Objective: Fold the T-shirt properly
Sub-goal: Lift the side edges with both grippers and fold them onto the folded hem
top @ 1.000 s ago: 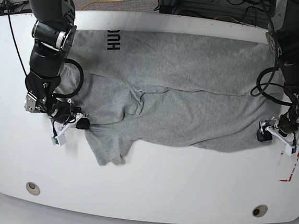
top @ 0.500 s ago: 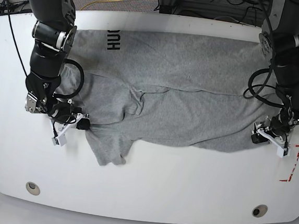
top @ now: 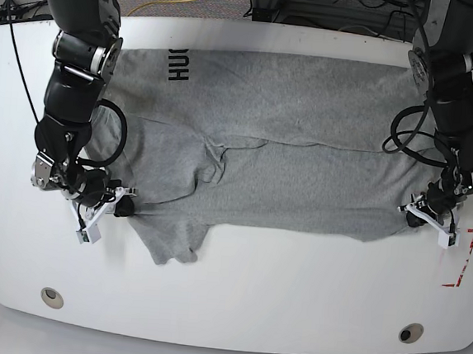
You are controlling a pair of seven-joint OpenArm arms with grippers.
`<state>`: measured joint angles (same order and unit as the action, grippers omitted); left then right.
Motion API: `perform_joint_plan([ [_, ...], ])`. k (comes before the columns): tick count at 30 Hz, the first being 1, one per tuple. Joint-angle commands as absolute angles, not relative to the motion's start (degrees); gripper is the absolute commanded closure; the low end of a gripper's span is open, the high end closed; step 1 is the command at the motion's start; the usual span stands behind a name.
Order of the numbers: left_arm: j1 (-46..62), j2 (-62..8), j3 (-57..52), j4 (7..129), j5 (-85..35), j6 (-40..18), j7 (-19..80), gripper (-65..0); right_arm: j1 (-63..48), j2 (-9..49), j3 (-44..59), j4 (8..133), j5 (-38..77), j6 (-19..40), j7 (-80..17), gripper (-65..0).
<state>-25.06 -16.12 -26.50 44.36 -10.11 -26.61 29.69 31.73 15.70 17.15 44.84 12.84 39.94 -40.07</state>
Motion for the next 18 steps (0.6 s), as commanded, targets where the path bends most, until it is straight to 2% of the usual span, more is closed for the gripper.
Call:
perform_joint_plan([
  [1, -26.6, -17.2, -26.5, 47.1, -10.9, -26.9, 28.3, 0.0, 33.7, 16.5, 17.2, 49.9, 13.8, 40.0, -40.8, 0.0],
  [10, -19.6, -16.7, -26.6, 64.3, -10.9, -27.0, 28.7, 0.0, 33.3, 16.9, 17.2, 60.8, 13.8, 40.0, -47.8, 0.0],
  [18, -12.7, -16.4, -26.9, 78.8, -11.2, -27.0, 36.1, 0.0, 29.5, 17.1, 17.5, 73.6, 14.3, 40.0, -55.7, 0.0],
])
